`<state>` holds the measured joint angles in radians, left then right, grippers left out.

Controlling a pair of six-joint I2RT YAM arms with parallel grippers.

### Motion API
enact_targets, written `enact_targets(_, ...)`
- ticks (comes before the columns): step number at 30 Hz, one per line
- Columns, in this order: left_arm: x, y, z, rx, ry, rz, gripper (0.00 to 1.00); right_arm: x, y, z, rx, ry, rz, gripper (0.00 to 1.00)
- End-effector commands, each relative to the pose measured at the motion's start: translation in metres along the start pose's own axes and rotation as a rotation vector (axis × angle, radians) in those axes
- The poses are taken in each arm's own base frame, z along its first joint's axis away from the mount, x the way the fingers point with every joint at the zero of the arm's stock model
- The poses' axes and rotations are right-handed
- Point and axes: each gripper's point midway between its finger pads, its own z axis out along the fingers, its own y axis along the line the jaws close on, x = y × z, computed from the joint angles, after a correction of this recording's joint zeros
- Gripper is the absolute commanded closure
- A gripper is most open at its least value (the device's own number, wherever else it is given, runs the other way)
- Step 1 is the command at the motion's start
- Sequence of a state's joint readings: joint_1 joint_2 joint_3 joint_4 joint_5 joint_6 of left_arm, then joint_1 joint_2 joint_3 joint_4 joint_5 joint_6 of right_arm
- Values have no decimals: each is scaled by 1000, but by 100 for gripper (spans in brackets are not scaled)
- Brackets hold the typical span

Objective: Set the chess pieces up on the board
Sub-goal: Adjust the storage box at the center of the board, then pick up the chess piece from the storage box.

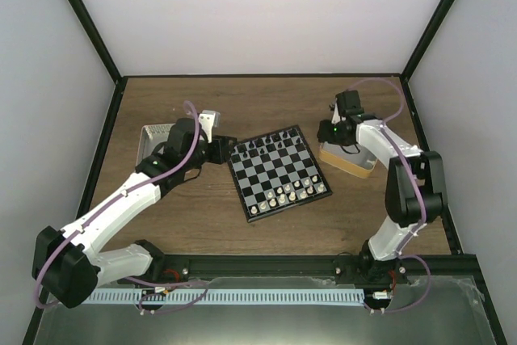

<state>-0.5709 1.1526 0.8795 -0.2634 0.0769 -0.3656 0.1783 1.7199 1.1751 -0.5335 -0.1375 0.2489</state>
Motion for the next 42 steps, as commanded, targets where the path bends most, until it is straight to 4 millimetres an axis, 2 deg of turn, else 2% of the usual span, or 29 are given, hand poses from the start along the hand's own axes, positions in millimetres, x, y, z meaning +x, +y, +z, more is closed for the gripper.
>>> enact_targets(1,-7,-2,-5,15,-34,-4,43,-45,-5,-44,64,-232,106,45)
enact_targets(4,-7,-2,-6,15,-37,-4,43,-50,-35,-55,187,-322,225,45)
enact_targets(9,-7,-1,-6,11,-37,-3,43,-42,-90,-60,348,-355,403,45)
enact_targets(12,-7,-1,-6,12,-37,-4,43,-41,-114,-56,367,-344,459,46)
enact_targets(15,-7,-1,-6,9,-39,-3,43,-45,-130,-45,374,-320,471,49)
enact_targets(22,-6,3,-4,-13,-36,3,43,-53,-148,-14,428,-261,481,60)
enact_targets(30,-7,8,-4,-44,-42,14,43,-52,-163,7,488,-237,486,63)
enact_targets(34,-9,12,-6,-66,-50,19,43,-53,-164,20,476,-226,471,65)
enact_targets(42,-10,15,-7,-84,-58,27,43,-53,-175,33,521,-226,439,70)
